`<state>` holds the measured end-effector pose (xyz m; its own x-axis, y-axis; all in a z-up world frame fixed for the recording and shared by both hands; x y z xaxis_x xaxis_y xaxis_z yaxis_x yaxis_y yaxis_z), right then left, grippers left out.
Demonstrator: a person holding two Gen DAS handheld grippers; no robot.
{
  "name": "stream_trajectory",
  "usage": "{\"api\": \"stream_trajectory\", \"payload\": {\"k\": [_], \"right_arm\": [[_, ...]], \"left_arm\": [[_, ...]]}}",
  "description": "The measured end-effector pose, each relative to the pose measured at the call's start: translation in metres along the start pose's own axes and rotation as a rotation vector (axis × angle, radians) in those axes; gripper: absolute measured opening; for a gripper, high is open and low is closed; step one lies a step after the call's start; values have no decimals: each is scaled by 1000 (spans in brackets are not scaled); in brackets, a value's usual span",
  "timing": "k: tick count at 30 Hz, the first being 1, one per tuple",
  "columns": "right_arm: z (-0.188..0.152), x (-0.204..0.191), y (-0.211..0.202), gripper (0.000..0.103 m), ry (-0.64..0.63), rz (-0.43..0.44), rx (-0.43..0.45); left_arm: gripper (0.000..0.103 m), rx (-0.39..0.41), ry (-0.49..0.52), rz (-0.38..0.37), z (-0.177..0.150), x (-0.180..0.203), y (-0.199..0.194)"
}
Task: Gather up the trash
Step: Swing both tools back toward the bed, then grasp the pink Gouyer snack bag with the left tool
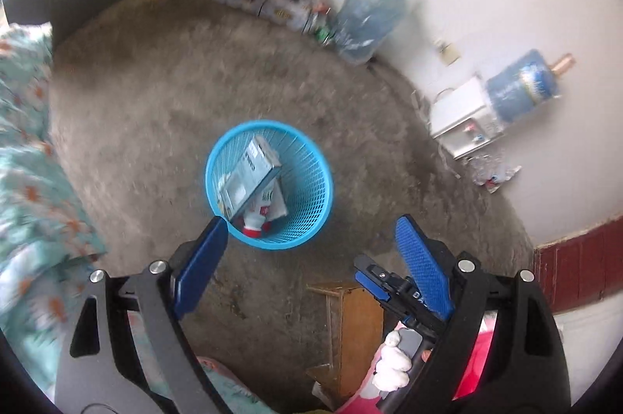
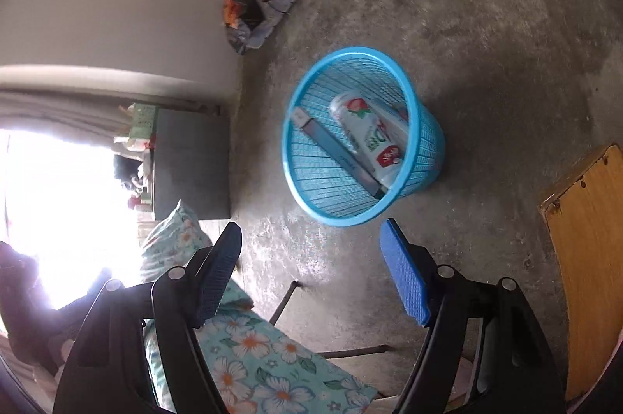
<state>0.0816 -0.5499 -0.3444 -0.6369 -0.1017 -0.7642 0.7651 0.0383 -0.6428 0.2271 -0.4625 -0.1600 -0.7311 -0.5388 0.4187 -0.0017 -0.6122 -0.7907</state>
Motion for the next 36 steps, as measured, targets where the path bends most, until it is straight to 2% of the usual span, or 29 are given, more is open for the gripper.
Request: {"api": "stream_trajectory", "payload": {"k": [5, 8, 11, 16, 21, 27, 29, 33, 36], "right_arm": [[-41, -64, -37, 72, -250, 11, 61], [-67, -103, -54, 73, -388, 41, 77], [-92, -135, -70, 79, -481, 91, 74], [-137, -176, -81, 80, -583, 169, 0], [-189, -199, -82, 80, -654, 218, -131], [-246, -215, -74, 80, -684, 271, -284], [-266, -221, -69, 80, -690, 282, -337], [-305, -228, -53, 80, -693, 283, -448], [-329, -229, -43, 80, -678, 279, -520]], "left_arm": [[84, 134, 44, -67, -26, 6, -100], [84, 216, 62, -42, -49, -4, -157], [84, 303, 42, -17, -75, -18, -212], [84, 454, -33, 67, -127, -54, -300], [84, 570, -158, 136, -187, -96, -374], [84, 660, -288, 259, -259, -138, -433], [84, 675, -320, 298, -279, -148, -442], [84, 689, -398, 328, -323, -171, -451], [84, 673, -433, 375, -350, -187, -448]]}}
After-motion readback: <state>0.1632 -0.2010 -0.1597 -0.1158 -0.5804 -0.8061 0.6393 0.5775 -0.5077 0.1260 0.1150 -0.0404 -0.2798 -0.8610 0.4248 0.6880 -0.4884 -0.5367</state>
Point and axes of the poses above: each gripper's, at about its wrist camera, not at the fingertips, and y roughly the way its jaws point, x to its right, z to its top, the point moved 8 cm from there along y, roughly the way its jaws point, and after that the axes turned 6 degrees about y, right-handed, at the moved point
